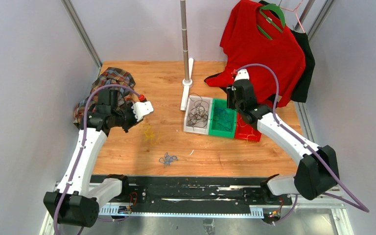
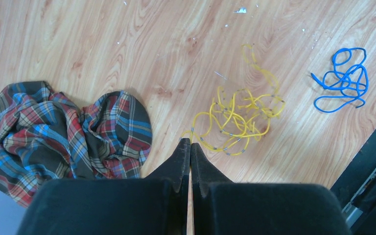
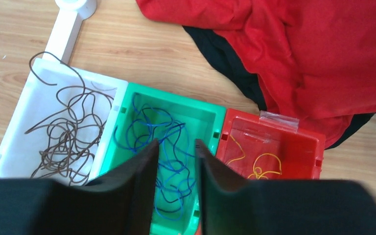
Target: Untangle the cables
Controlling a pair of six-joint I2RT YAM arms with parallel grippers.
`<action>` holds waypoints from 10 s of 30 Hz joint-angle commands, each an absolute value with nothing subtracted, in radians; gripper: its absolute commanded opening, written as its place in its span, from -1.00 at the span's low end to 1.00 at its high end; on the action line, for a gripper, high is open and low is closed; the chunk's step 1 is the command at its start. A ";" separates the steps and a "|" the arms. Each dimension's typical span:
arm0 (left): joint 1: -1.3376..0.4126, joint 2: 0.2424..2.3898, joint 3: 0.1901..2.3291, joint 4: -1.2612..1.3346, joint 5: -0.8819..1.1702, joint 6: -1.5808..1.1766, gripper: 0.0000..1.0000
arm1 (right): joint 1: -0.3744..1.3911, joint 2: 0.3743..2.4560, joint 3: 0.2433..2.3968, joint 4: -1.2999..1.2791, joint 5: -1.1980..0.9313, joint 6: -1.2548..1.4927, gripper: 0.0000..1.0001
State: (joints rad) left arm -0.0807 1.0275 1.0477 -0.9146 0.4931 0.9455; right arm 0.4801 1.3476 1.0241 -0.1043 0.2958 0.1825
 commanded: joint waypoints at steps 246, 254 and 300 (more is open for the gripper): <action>-0.240 0.900 1.277 -0.907 0.615 0.535 0.92 | 0.367 1.163 0.838 -0.247 0.612 0.178 -0.99; -0.241 0.897 1.262 -0.915 0.620 0.549 0.94 | 0.347 1.291 0.887 -0.250 0.610 0.166 -0.18; -0.256 0.914 1.087 -0.940 0.590 0.683 0.97 | 1.084 1.434 0.826 0.022 0.050 0.099 -0.99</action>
